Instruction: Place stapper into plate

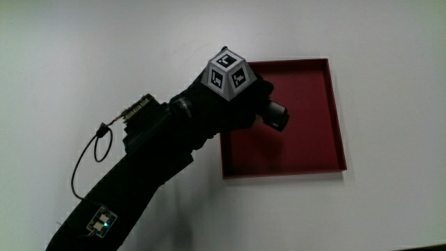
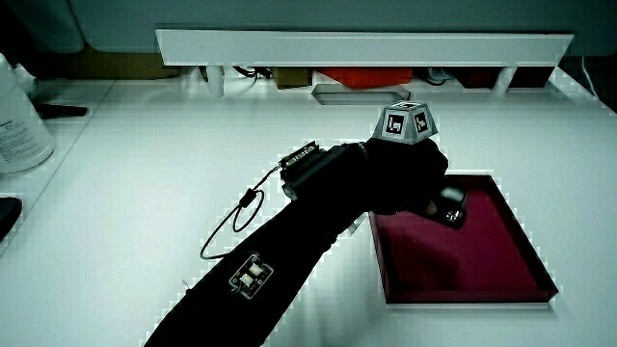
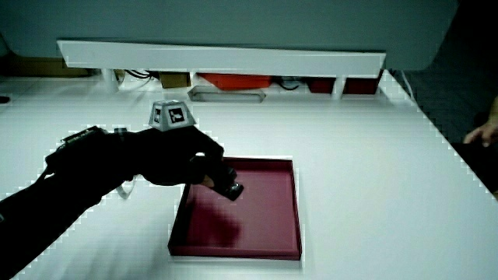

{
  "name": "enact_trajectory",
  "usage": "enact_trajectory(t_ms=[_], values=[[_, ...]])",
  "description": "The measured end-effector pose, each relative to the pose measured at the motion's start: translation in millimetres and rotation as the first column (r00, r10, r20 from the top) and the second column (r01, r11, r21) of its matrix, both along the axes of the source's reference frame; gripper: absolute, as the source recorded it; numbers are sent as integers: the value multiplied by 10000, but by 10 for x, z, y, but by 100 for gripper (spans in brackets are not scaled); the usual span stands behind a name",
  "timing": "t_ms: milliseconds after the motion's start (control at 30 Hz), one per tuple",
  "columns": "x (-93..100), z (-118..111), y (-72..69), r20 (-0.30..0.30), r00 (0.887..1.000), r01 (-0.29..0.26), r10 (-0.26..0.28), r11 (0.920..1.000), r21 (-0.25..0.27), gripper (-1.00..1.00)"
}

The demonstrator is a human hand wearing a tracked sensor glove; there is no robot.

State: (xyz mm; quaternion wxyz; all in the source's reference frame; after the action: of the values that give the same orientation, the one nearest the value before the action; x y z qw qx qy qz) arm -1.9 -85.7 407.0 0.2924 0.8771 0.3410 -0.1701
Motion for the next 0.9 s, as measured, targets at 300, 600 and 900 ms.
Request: enact_trajectory(t_ms=[300,600,900], values=[[220,310,65,399,9988,-279,294,9989,-364,0],[265,556,74,940,9947,-331,411,9958,-858,0],[230,556,81,836,9960,-243,313,9963,-830,-36]])
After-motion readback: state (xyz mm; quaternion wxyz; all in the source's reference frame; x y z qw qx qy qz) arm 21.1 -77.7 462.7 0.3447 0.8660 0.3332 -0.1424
